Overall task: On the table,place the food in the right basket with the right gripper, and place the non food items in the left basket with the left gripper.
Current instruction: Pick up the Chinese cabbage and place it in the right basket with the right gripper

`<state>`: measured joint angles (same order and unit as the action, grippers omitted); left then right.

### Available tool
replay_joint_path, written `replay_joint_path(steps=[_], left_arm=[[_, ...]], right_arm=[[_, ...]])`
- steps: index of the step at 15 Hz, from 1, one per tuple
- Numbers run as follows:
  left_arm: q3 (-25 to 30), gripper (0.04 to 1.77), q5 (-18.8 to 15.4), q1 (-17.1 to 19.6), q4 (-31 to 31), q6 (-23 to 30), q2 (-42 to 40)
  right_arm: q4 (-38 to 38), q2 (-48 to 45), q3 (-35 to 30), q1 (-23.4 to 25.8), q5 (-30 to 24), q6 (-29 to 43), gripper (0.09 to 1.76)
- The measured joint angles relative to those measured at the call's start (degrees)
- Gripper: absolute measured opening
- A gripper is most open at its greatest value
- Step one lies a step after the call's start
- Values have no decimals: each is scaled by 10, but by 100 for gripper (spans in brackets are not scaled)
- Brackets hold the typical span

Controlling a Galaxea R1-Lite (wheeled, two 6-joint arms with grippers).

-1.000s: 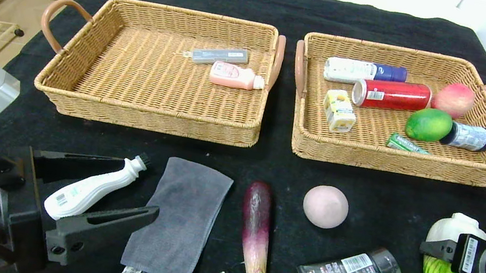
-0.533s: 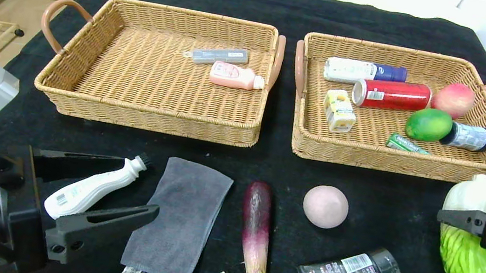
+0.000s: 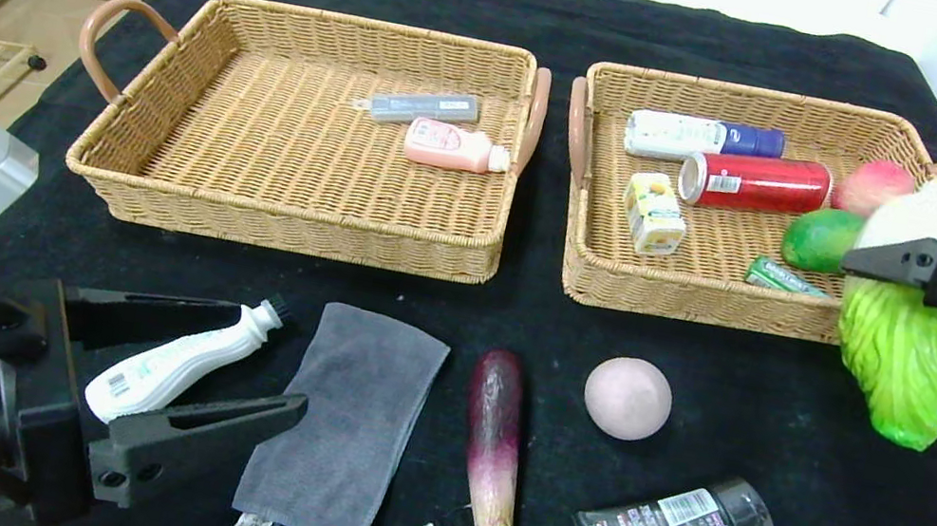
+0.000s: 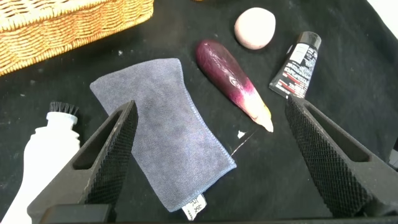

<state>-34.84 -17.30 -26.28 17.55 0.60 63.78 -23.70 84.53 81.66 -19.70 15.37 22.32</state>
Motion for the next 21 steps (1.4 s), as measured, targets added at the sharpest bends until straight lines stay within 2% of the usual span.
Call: replay_joint_path(steps=[3, 9, 17, 21], left_arm=[[-2, 172, 0, 0, 0, 0, -1], [-3, 172, 0, 0, 5, 0, -2], [-3, 172, 0, 0, 5, -4, -5], [-3, 172, 0, 0, 5, -5, -5]], right_arm=[[5, 47, 77, -6, 1, -9, 148], [69, 128, 170, -10, 19, -20, 148], [239, 193, 187, -4, 19, -49, 148], [250, 214, 200, -3, 18, -54, 148]])
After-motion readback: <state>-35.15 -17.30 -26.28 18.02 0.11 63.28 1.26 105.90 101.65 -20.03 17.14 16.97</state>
